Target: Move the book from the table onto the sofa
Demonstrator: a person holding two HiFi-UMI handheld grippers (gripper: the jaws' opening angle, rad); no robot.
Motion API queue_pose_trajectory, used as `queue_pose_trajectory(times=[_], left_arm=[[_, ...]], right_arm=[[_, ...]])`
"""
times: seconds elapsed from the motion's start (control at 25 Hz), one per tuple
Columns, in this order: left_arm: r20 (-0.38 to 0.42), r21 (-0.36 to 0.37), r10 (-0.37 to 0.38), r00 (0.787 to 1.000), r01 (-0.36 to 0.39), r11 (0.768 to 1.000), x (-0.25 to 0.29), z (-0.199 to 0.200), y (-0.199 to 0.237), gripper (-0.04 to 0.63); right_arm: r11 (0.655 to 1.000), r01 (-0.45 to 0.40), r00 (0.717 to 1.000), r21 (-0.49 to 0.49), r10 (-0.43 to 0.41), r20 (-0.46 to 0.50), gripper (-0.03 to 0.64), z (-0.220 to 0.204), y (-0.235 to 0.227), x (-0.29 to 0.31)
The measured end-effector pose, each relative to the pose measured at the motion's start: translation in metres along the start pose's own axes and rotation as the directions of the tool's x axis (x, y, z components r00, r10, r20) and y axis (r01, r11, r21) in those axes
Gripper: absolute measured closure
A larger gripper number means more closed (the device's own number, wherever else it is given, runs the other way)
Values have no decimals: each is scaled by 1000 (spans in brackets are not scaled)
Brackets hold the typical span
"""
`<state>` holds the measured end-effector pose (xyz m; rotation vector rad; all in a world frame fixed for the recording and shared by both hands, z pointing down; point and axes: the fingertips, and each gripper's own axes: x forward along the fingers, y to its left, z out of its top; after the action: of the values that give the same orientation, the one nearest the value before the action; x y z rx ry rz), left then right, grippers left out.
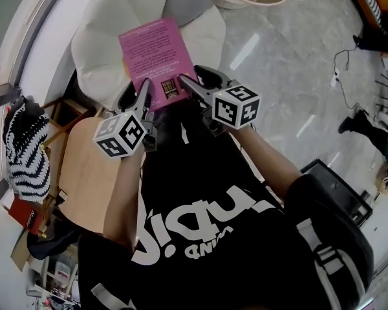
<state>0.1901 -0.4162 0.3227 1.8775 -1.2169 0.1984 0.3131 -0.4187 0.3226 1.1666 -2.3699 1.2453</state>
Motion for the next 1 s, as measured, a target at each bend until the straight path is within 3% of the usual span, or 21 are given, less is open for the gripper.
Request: queue_pose_trajectory(times=[0.44, 1.0], left_arm=[[-9, -25, -8, 1000, 7, 1000, 44, -7, 39, 414], [-91, -48, -8, 996, 4, 999, 110, -44, 113, 414]], right_arm=[[999, 32, 999, 15, -32, 0, 399, -9, -34, 45], [995, 79, 996, 64, -76, -51, 399, -53, -91, 121]])
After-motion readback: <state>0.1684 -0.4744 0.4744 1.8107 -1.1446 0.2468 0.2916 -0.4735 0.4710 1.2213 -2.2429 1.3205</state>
